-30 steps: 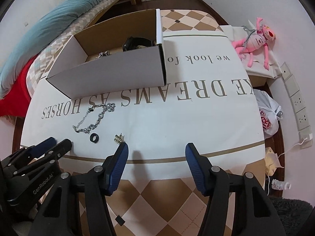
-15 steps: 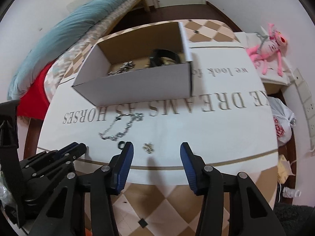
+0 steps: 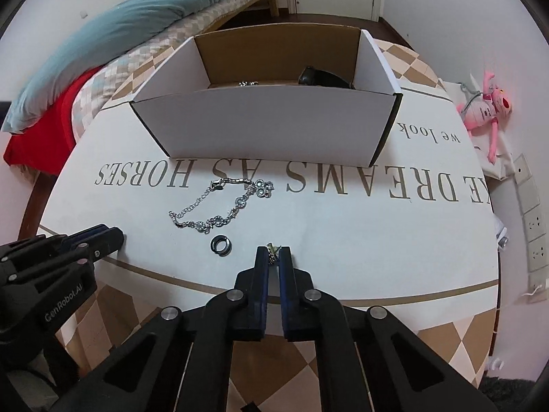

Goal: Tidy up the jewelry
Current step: 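Grasp a small black ring with the left tool while the right tool grasps an earring, then place the ring and earring into the box and open both tools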

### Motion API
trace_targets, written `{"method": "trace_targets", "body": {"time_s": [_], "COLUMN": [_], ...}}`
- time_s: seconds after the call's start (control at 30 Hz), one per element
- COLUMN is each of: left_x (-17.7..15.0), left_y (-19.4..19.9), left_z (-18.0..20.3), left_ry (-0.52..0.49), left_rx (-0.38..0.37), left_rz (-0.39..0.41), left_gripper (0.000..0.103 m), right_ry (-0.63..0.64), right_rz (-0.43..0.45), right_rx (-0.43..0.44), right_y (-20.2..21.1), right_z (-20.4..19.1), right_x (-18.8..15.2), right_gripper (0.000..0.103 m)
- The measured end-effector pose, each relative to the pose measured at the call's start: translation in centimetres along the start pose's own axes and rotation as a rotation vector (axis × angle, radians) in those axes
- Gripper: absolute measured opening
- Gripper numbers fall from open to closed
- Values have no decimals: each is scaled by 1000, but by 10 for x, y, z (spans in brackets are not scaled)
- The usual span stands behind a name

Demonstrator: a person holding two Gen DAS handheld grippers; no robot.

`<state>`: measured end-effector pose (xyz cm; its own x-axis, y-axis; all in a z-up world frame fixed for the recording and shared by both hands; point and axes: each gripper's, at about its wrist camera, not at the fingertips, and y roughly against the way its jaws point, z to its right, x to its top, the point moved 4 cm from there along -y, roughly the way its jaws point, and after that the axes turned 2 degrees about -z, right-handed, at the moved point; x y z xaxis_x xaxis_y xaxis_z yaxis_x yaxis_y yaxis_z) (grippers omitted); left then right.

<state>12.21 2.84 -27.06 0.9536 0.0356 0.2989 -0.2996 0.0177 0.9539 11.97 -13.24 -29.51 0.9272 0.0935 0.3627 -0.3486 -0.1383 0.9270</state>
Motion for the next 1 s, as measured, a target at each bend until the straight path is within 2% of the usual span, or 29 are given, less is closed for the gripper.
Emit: {"method": "trace_targets", "body": {"time_s": [0.2, 0.37, 0.47, 0.67, 0.8, 0.87, 0.93, 0.97, 1.0], "left_x": [18, 69, 102, 167, 187, 193, 197, 196, 197], "left_y": [25, 63, 68, 38, 18, 11, 9, 10, 13], "left_z": [13, 34, 47, 58, 61, 60, 57, 56, 53], "left_ry": [6, 4, -15, -60, -69, -67, -67, -66, -60], "left_rx": [-67, -191, -226, -181, -160, -124, -91, -82, -70], "left_rz": [27, 77, 77, 19, -38, -56, -55, -52, -38], "left_gripper": [10, 10, 10, 10, 12, 12, 27, 50, 69], "right_ry": [-77, -136, -141, -112, -75, -67, -68, -72, -76], "right_rz": [76, 142, 151, 78, -13, -50, -71, -73, -69], "right_rx": [74, 151, 165, 122, 88, 57, 41, 36, 30], "right_y": [37, 71, 75, 48, 22, 12, 6, 5, 6], "right_z": [12, 34, 45, 62, 66, 68, 71, 74, 76], "right_x": [20, 71, 107, 173, 197, 200, 201, 199, 200], "right_gripper": [3, 3, 3, 3, 4, 4, 6, 14, 19]}}
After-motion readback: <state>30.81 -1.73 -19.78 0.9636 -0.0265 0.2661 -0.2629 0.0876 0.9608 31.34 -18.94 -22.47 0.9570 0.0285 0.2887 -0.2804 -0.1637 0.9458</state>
